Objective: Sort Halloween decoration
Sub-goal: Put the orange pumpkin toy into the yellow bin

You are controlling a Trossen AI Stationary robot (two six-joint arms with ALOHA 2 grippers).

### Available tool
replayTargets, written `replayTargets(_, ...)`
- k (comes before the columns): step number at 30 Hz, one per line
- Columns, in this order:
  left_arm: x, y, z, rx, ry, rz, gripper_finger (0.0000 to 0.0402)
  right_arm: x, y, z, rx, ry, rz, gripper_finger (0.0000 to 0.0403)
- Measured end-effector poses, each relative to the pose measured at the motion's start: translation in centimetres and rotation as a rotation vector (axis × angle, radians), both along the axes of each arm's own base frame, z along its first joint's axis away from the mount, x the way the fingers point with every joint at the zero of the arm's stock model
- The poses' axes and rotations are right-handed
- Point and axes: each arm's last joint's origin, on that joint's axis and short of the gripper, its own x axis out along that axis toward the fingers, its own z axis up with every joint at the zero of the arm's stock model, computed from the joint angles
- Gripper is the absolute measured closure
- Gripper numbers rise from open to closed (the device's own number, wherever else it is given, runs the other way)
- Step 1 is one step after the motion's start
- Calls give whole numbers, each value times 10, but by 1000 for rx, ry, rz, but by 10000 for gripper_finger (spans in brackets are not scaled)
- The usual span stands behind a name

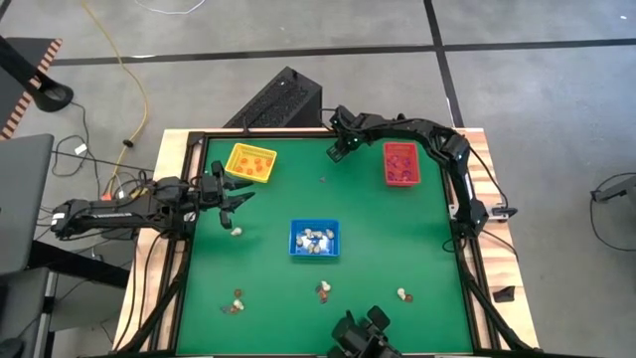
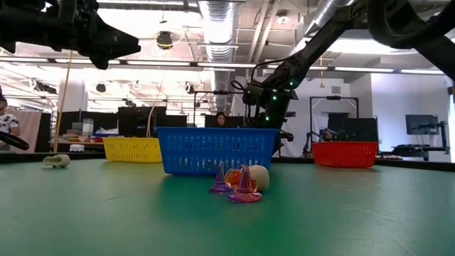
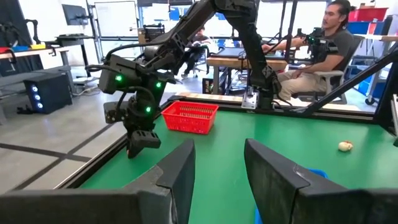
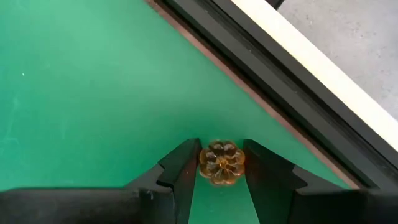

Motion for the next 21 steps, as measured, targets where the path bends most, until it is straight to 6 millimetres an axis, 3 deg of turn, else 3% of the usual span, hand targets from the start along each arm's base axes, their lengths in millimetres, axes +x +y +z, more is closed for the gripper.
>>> replayTargets(7, 0, 0, 0, 6, 3, 1, 272, 0, 6, -2, 14, 36, 7, 244)
replayTargets(14, 0, 0, 0, 6, 3, 1, 271, 4, 18, 2, 19, 67, 31, 277)
replayTargets(21, 0, 0, 0, 7, 3, 1, 271, 11, 48, 31, 30, 41, 110, 258)
